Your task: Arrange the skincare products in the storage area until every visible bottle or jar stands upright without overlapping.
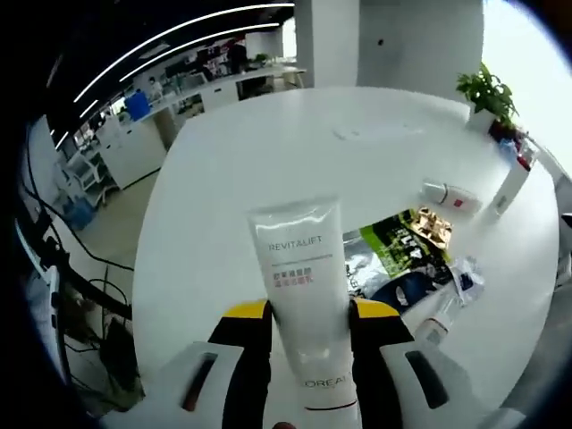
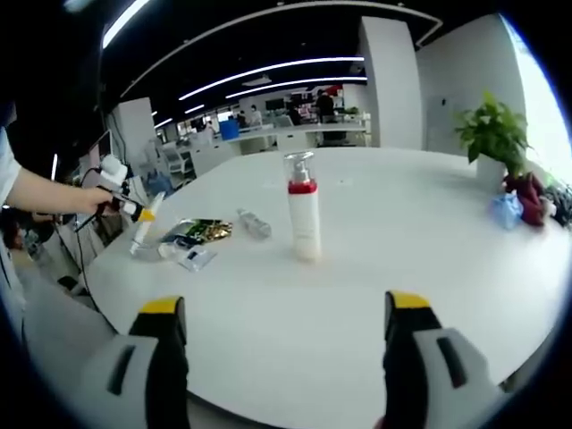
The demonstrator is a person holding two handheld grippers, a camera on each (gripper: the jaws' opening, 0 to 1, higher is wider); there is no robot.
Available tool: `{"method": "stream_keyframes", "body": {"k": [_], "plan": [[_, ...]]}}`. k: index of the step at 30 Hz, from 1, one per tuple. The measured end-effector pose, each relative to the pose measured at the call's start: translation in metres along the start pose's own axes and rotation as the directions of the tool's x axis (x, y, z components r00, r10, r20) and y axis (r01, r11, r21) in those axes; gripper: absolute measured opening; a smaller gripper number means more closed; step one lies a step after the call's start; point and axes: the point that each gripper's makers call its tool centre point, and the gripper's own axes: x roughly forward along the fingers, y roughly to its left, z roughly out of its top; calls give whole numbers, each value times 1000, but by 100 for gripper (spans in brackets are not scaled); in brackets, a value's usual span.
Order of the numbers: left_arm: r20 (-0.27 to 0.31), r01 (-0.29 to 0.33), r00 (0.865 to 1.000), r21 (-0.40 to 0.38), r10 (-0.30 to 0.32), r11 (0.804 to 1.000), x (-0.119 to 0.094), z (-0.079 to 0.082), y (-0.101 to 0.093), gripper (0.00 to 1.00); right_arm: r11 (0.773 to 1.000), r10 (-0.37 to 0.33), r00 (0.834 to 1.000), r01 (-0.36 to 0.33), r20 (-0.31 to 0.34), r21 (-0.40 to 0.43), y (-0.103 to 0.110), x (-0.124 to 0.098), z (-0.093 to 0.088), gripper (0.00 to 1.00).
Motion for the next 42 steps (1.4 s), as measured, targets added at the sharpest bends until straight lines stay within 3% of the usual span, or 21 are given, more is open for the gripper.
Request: {"method": "stream_keyframes", "body": {"k": [9,14,22,30,39,42], "plan": [[105,17,994,27,-19,1000,-20,15,-12,31,1000,4,1000,-4,15,-3,1,0,3,92],[158,50,986,1,-50,999,-32,22,-25,31,1000,7,1000,-7,24,-2,1,-1,4,92],[194,33,980,28,-38,999,-42,30,-34,30,1000,17,999,-17,31,-10,4,-1,6,92],[258,40,965,15,-43,999,-64,48,-48,30,1000,26,999,-26,39,-13,5,-1,7,91],[303,50,952,18,-53,999,-80,52,-80,30,999,43,998,-42,38,-25,9,-1,7,91],[330,79,942,-38,-62,996,-84,55,-92,30,999,46,998,-45,39,-28,10,0,7,91]]}}
